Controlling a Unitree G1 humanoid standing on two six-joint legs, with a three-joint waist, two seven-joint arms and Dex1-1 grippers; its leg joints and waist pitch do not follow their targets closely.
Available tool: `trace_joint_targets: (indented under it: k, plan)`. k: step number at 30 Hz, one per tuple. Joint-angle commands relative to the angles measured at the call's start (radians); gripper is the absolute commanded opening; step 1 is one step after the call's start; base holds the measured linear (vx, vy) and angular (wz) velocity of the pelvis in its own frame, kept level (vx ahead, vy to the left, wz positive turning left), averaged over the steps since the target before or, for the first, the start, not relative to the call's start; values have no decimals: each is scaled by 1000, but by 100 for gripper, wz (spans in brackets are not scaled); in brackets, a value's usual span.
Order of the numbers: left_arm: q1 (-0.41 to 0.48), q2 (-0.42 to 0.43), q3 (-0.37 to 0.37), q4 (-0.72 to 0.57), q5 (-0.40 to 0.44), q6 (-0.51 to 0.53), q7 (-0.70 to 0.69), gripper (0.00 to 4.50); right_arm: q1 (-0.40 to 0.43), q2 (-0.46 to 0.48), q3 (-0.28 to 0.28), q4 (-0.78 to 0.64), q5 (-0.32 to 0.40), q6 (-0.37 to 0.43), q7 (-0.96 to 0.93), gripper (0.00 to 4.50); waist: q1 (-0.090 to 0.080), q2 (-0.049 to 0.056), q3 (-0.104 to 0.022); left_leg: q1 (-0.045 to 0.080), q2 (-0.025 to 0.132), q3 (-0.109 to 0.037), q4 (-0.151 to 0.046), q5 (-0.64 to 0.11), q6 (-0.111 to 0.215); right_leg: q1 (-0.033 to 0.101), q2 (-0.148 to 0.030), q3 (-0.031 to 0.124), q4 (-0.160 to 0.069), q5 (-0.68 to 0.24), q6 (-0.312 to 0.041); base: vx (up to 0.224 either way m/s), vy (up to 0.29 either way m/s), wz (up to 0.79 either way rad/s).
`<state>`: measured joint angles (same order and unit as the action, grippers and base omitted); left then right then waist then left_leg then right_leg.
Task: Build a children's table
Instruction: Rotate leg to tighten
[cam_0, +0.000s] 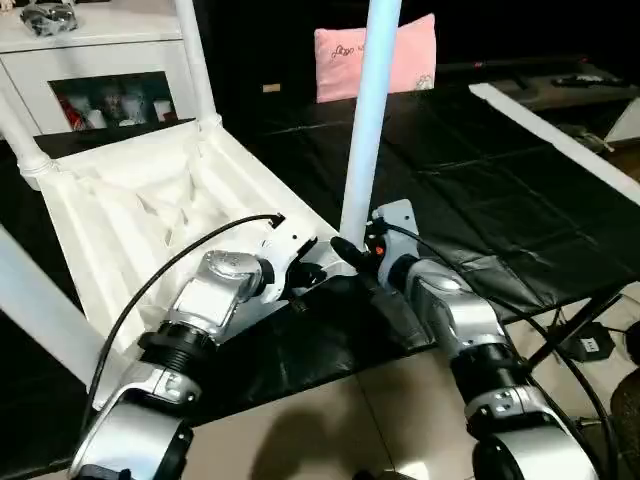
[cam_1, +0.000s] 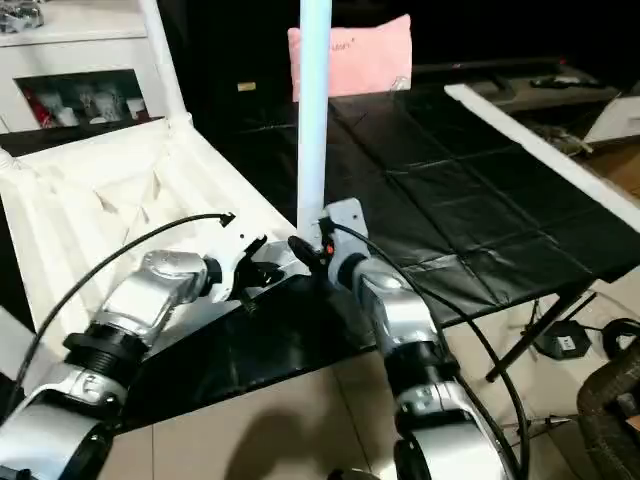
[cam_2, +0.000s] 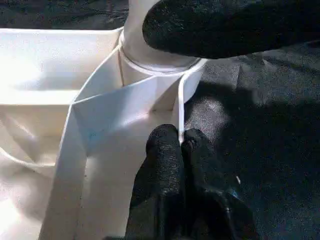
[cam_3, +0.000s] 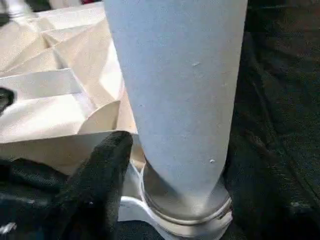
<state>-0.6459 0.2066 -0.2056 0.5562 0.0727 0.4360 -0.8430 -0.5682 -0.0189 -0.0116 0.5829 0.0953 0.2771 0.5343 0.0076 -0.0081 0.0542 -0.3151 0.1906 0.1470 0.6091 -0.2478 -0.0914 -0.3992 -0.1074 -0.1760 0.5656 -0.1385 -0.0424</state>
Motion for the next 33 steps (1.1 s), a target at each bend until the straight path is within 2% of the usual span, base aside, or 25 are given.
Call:
trace_joint_targets:
  k: [1,3,4,5,7,8,10,11,12,14,15,16,17,18,20,21,22,25,26,28,29,30,32,33]
  plan:
    - [-14,11,-19,-32,2,-40,-23,0,41,8,59,1,29,22,100,332,10,0,-66,-20,39,-3,-80,-108,74,58,-67,74,-68,-370,-127,0,0,0]
    - [-8,38,-22,-35,-3,-48,-58,0,59,-33,64,-32,34,-2,151,364,18,-1,-67,-18,36,3,-75,-102,82,54,-66,80,-65,-373,-138,0,0,0]
    - [-6,49,-23,-36,-5,-51,-73,0,65,-52,66,-44,35,-10,171,364,19,-3,-68,-22,36,4,-75,-89,87,57,-65,81,-60,-357,-143,0,0,0]
    - [-5,66,-29,-33,-6,-72,-98,0,77,-82,74,-66,41,-20,220,378,26,-3,-71,-28,36,3,-76,-58,98,63,-65,81,-57,-330,-143,0,0,0]
    - [-3,93,-41,-26,-11,-107,-151,0,95,-128,82,-102,56,-38,308,387,33,0,-73,-30,38,2,-75,-24,109,63,-65,82,-47,-282,-153,0,0,0]
    - [-3,108,-50,-20,-9,-135,-179,0,103,-151,85,-119,64,-42,349,405,34,0,-74,-31,41,2,-73,-7,117,63,-64,83,-41,-249,-163,0,0,0]
    - [-1,137,-74,-12,-9,-177,-249,0,106,-188,85,-134,74,-48,408,413,36,-1,-78,-32,42,1,-70,18,129,64,-63,84,-33,-207,-177,0,0,0]
    - [0,150,-85,-10,-8,-198,-280,0,105,-204,85,-137,76,-55,432,427,38,-1,-81,-33,41,0,-67,40,141,63,-63,83,-30,-181,-189,0,0,0]
    - [3,177,-108,-4,-12,-268,-356,0,96,-237,86,-129,70,-78,463,435,40,1,-79,-33,41,2,-66,57,149,59,-62,83,-29,-166,-200,0,0,0]
    - [4,189,-118,-3,-18,-297,-400,0,88,-254,87,-119,64,-102,472,447,46,0,-79,-30,41,5,-65,62,151,57,-63,84,-28,-166,-204,0,0,0]
    - [4,197,-124,-4,-25,-305,-431,0,81,-265,87,-109,57,-128,475,447,54,3,-78,-28,44,5,-66,61,144,56,-64,85,-28,-175,-206,0,0,0]
    - [4,197,-124,-4,-25,-305,-431,0,81,-265,87,-109,57,-128,475,447,54,3,-78,-28,44,5,-66,61,144,56,-64,85,-28,-175,-206,0,0,0]
    - [0,206,-136,0,-27,-318,-466,0,67,-283,88,-94,52,-150,494,447,63,3,-77,-22,47,9,-68,48,123,52,-62,87,-26,-179,-215,0,0,0]
    - [0,206,-136,0,-27,-318,-466,0,67,-283,88,-94,52,-150,494,447,66,3,-77,-21,48,10,-69,44,119,52,-62,89,-25,-180,-217,0,0,0]
    - [-4,215,-155,3,-30,-342,-518,0,65,-317,114,-100,58,-169,583,447,73,3,-75,-21,49,12,-70,28,114,52,-60,91,-24,-179,-220,0,0,0]
    - [-5,218,-160,3,-32,-350,-535,0,67,-327,124,-105,61,-175,613,447,79,2,-78,-20,48,14,-70,22,115,53,-59,92,-23,-180,-217,0,0,0]
    - [-5,222,-171,1,-38,-368,-571,0,70,-344,144,-112,67,-189,677,447,82,7,-77,-17,49,15,-70,22,114,51,-59,94,-21,-174,-221,0,0,0]
    - [-7,224,-188,2,-38,-400,-612,0,66,-357,173,-111,81,-195,763,447,88,3,-77,-15,53,24,-67,9,123,45,-56,100,-15,-141,-248,0,0,0]
    - [-7,224,-194,2,-37,-409,-623,0,63,-358,181,-107,84,-195,786,421,91,5,-76,-20,52,25,-67,-1,120,48,-58,100,-15,-150,-250,0,0,0]
    - [-8,224,-204,-3,-36,-418,-643,0,53,-356,199,-88,79,-200,812,421,95,4,-74,-23,52,25,-67,-25,106,49,-60,102,-18,-181,-237,0,0,0]
    - [-10,222,-209,-6,-36,-421,-652,0,38,-351,212,-62,67,-209,822,421,100,3,-76,-19,52,27,-69,-38,87,48,-60,101,-21,-211,-225,0,0,0]
    - [-11,221,-210,-6,-37,-422,-653,0,33,-349,214,-54,64,-212,824,393,100,3,-75,-20,51,27,-69,-42,81,49,-60,101,-21,-219,-223,0,0,0]
    - [-13,220,-211,-11,-39,-419,-655,0,25,-345,217,-41,60,-217,825,377,103,5,-73,-15,52,30,-71,-71,64,45,-58,102,-28,-255,-212,0,0,0]
    - [-14,219,-211,-15,-41,-419,-660,0,18,-342,220,-29,60,-222,832,377,103,2,-73,-17,52,30,-71,-73,61,47,-57,102,-29,-259,-207,0,0,0]
